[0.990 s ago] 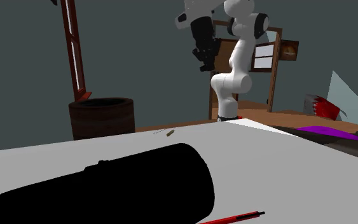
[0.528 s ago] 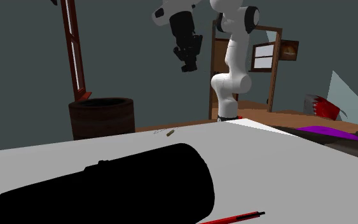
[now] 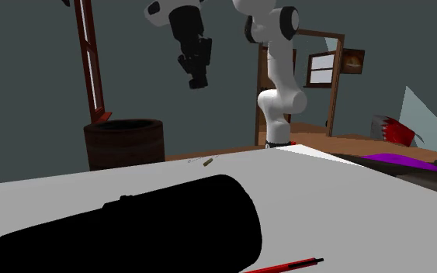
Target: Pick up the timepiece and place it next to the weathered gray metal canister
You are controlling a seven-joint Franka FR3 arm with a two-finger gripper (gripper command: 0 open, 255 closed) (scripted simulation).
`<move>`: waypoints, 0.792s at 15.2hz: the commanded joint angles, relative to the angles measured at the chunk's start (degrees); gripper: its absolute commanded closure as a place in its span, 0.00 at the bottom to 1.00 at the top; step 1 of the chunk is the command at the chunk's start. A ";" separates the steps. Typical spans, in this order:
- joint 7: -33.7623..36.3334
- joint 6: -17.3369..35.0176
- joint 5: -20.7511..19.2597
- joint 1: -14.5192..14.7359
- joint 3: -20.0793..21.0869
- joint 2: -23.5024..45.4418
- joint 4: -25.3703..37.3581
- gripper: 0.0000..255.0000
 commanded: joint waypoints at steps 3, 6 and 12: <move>1.76 -4.05 -3.05 1.22 0.08 11.50 15.49 1.00; 3.07 -9.41 -5.55 3.03 -0.15 22.14 31.42 1.00; 2.89 -9.61 -6.58 3.97 -0.55 27.46 36.85 1.00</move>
